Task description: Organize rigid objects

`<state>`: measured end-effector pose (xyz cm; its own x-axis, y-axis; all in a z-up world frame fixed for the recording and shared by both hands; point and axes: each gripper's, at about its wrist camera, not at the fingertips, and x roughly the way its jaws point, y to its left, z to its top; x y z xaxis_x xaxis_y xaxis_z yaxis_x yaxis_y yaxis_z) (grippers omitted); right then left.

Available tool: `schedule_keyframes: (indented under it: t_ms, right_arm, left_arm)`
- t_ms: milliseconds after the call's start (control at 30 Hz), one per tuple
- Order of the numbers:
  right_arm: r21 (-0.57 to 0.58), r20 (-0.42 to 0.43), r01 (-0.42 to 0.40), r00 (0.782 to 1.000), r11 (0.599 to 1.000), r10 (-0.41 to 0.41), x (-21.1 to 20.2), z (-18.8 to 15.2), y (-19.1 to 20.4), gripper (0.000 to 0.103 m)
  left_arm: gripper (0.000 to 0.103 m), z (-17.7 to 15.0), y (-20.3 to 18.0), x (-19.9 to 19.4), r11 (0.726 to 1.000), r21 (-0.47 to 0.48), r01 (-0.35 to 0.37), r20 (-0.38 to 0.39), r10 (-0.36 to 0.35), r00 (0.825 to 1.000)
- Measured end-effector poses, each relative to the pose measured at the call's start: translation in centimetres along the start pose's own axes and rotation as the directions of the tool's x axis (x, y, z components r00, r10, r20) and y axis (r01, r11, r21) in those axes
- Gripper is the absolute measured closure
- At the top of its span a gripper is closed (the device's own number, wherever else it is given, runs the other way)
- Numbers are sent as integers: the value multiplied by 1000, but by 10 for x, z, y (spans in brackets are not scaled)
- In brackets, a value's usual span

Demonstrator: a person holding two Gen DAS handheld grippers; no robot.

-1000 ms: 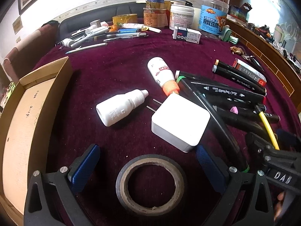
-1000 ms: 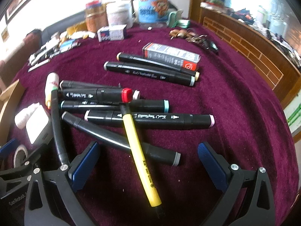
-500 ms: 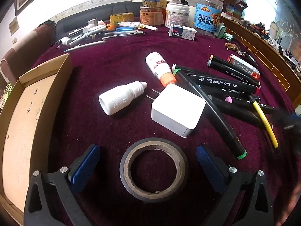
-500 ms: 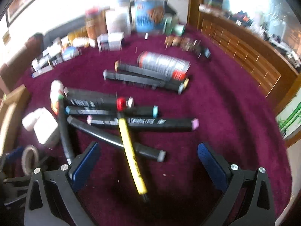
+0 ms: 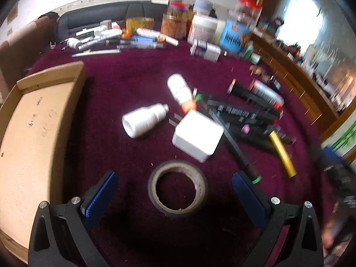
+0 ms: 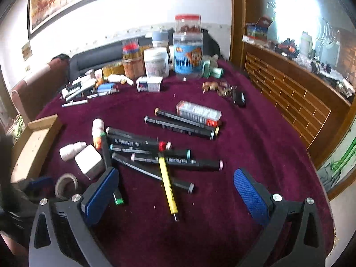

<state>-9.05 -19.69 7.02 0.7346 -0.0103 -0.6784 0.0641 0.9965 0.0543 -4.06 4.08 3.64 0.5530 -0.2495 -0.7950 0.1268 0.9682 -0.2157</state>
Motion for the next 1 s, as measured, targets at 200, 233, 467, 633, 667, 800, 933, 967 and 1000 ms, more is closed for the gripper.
schedule_keyframes:
  t_ms: [200,233,467,633,667,800,933,967,1000]
  right_arm:
    - [38,-25,2,1000,999,-1,12,-13,-19,0]
    - [42,-21,2,1000,999,-1,13,-14,-21,0]
    - [64,-31,-10,999,998,12,28,-23,-33,0]
    - [70,-14,-32,999,997,33,24,-25,-35,0]
    - [70,-14,-34,999,997,35,24,-24,-35,0]
    - [72,-29,-36,999,997,38,27,-24,-34,0]
    - [63,-47,-30,998,998,33,30,-24,-32,0]
    - [62,-53,-30,998,998,33,31,-24,-32,0]
    - [63,-62,-29,998,998,33,33,-24,-32,0]
  left_arm:
    - [15,25,8,-6,989,-38,142,-22,-143,990]
    - [17,28,5,-5,990,-17,138,-26,-138,990]
    - [18,34,-24,11,978,185,97,-53,-88,995]
    - [18,39,-30,34,965,255,59,-76,-41,996]
    - [18,37,-29,37,963,263,63,-86,-42,995]
    - [43,33,-31,48,958,282,54,-107,-24,994]
    - [47,32,-23,46,971,231,66,-72,-50,996]
    - [47,31,-22,43,973,221,65,-59,-53,997]
    - [47,31,-19,39,976,209,64,-42,-56,998]
